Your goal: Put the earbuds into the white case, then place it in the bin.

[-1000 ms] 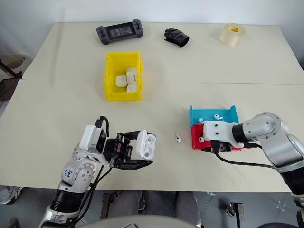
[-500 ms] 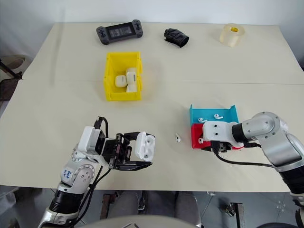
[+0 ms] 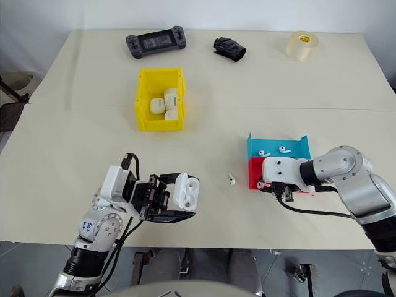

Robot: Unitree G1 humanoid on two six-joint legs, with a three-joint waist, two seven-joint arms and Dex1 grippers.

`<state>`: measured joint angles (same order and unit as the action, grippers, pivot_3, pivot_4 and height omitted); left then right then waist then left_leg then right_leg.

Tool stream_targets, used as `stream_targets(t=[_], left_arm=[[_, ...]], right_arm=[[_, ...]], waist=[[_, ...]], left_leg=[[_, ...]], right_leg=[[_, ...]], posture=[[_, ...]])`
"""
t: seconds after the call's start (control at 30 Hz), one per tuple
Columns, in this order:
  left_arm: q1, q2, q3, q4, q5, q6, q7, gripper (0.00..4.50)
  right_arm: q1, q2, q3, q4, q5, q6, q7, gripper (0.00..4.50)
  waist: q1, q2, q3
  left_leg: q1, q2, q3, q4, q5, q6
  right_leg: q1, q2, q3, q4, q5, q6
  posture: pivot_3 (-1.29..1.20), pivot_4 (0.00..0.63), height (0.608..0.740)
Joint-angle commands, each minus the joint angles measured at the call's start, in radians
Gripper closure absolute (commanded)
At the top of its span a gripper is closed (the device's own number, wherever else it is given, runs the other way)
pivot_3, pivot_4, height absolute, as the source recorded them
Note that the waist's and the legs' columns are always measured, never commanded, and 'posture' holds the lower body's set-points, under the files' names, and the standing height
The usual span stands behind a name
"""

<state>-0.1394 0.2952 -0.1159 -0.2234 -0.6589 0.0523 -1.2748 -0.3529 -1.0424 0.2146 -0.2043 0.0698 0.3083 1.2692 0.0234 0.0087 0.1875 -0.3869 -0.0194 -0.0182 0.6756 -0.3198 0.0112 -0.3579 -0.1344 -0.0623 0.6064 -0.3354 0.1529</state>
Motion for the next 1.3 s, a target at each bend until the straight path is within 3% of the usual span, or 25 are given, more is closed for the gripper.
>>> stream_targets(t=[0.03,0.33,0.47,0.7,0.93,1.07,1.3], left_arm=[[0.006,0.006,0.008,-0.011,-0.009,-0.017,-0.010,1.71],[0.005,0.002,0.006,0.003,-0.006,-0.028,-0.020,1.71],[0.009,0.004,0.010,0.007,-0.008,-0.033,-0.027,1.71],[0.006,0.004,0.016,0.014,-0.030,-0.020,-0.039,1.71],[-0.012,-0.005,0.032,0.050,-0.056,-0.023,-0.087,1.71],[-0.028,-0.007,0.036,0.068,-0.058,-0.018,-0.099,1.71],[-0.072,-0.032,0.026,0.131,-0.044,-0.027,-0.125,1.71]], right_arm=[[0.008,0.013,-0.009,-0.038,0.007,0.026,-0.010,3.11],[0.016,0.007,-0.009,-0.047,0.001,0.044,-0.013,3.11],[0.018,0.005,-0.011,-0.046,-0.001,0.044,-0.014,3.95],[0.037,0.007,-0.065,-0.088,0.049,0.080,-0.032,3.98],[0.179,0.076,-0.334,-0.223,0.387,0.132,-0.010,3.98],[0.202,0.182,-0.443,-0.301,0.561,0.183,-0.104,3.98],[0.172,0.413,-0.448,-0.452,0.799,0.232,-0.370,3.98]], waist=[[0.000,0.000,0.000],[0.000,0.000,0.000],[0.000,0.000,0.000],[0.001,0.000,0.000],[0.002,0.000,0.000],[0.002,0.000,0.000],[0.002,0.000,0.000]], left_leg=[[0.000,0.000,0.000,0.000,0.000,0.000],[0.000,0.000,0.000,0.000,0.000,0.000],[0.000,0.000,0.000,0.000,0.000,0.000],[0.000,0.000,0.000,0.000,0.000,0.000],[0.000,0.000,-0.001,-0.001,0.000,0.000],[0.000,0.000,-0.001,0.000,0.000,0.000],[0.000,0.000,-0.001,0.000,0.000,0.000]], right_leg=[[0.000,0.000,0.000,0.000,0.000,0.000],[0.000,0.000,0.000,0.000,0.000,0.000],[0.000,0.000,0.000,0.000,0.000,0.000],[0.000,0.000,0.000,0.000,0.000,0.000],[0.001,0.000,-0.001,0.001,0.000,0.000],[0.001,0.000,-0.001,0.001,0.000,0.000],[0.001,0.000,-0.001,0.002,0.000,0.000]], posture=[[0.00,0.150,0.740],[0.00,0.150,0.740],[0.00,0.150,0.740],[0.00,0.150,0.740],[0.00,0.150,0.740],[0.00,0.150,0.740],[0.00,0.150,0.740]])
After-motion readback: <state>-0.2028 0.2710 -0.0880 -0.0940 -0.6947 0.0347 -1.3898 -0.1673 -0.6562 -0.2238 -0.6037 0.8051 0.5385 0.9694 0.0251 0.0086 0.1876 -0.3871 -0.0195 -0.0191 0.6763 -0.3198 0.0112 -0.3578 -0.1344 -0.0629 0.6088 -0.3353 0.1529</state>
